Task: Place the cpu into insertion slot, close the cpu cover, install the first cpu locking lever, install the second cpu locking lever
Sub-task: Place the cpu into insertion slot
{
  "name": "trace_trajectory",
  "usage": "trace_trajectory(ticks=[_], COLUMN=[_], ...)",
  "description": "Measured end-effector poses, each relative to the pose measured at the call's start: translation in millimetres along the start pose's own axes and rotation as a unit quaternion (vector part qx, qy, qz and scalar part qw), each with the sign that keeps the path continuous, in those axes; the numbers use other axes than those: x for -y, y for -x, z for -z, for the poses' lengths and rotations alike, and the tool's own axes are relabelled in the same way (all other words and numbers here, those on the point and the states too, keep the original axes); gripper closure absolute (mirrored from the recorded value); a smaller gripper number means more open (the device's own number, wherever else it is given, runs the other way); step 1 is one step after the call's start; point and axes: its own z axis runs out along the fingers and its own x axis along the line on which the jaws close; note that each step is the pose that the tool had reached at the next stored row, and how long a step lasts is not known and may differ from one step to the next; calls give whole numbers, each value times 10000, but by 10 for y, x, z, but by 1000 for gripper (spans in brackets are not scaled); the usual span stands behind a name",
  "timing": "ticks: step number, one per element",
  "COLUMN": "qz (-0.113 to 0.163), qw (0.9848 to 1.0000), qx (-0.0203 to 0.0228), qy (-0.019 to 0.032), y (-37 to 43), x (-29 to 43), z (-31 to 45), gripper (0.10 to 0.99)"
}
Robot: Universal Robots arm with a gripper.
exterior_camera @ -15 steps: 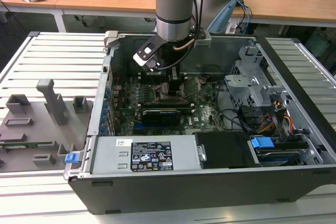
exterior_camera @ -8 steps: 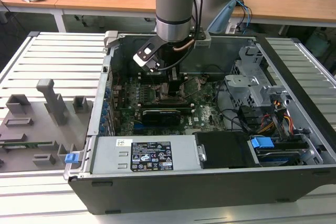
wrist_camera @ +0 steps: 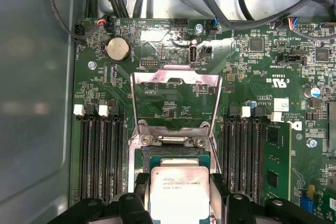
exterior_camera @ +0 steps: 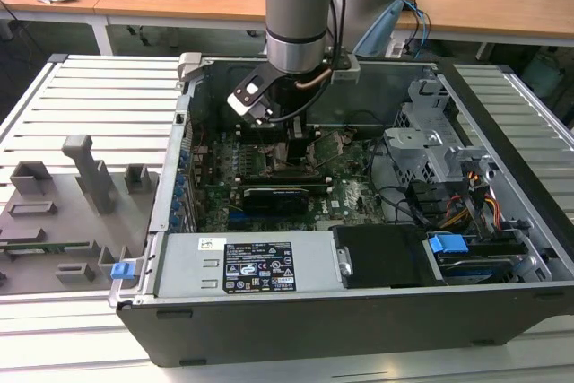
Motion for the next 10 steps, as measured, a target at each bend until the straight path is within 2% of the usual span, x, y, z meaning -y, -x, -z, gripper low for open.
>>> trace_trajectory(ticks=[3, 10], qz=[-69, -138], qw=[10000, 9999], qx=[4, 8], qy=[1, 2], y=[-4, -16], x=[1, 18], z=[-18, -129], gripper=[545, 545])
